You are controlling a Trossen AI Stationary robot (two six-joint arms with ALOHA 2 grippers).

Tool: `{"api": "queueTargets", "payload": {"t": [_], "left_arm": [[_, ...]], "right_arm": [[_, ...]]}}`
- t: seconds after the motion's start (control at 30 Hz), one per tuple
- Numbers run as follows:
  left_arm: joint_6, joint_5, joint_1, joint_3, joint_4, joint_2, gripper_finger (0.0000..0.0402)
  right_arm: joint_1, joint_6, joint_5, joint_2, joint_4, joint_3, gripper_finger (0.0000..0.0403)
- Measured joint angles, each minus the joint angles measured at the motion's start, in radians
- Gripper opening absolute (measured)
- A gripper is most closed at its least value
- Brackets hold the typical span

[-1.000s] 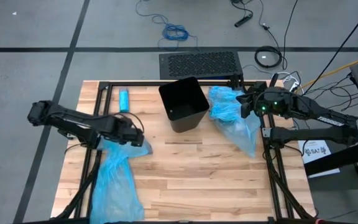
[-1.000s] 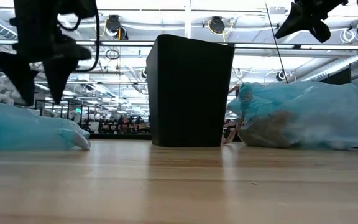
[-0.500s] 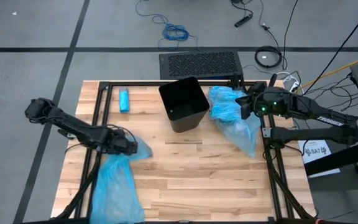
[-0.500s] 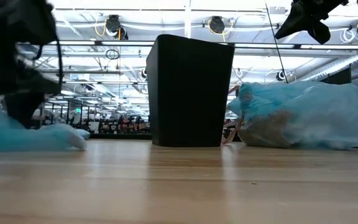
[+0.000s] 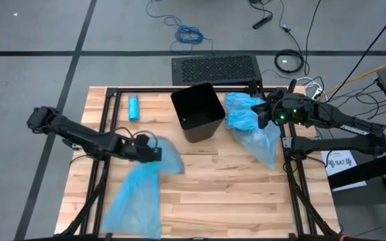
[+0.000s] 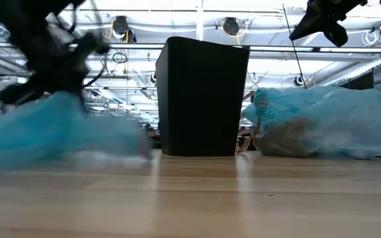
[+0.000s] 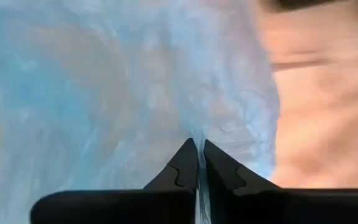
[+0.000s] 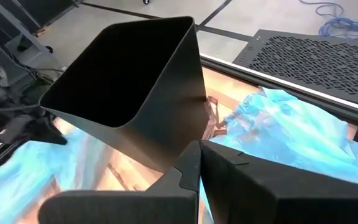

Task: Place trash/remove bag and relplace
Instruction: Insert the blue trash bag into the trash bin

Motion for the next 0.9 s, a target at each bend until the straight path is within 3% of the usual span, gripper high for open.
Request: {"api": "queueTargets", "payload": {"t": [0.13, 0.37, 0.53, 0.73, 0.9], "left_arm": [[0.203, -0.024, 0.047, 0.158, -0.051, -0.011, 0.0005], [0.481, -0.082, 0.156, 0.529, -0.422, -0.011, 0.0002], [0.656, -0.157, 0.228, 0.789, -0.542, -0.011, 0.0002], [0.870, -0.198, 0.321, 1.022, -0.504, -0.010, 0.0001], [1.018, -0.148, 0.401, 1.108, -0.298, 0.023, 0.0001]], "right_arm": [[0.000, -0.002, 0.000, 0.004, 0.027, 0.000, 0.0000], [0.000, -0.002, -0.001, 0.011, 0.065, 0.000, 0.0000], [0.000, -0.002, -0.022, 0.015, 0.094, 0.000, 0.0000], [0.000, -0.002, -0.025, 0.023, 0.123, 0.000, 0.0000], [0.000, -0.002, -0.024, 0.039, 0.151, 0.000, 0.0000]]}}
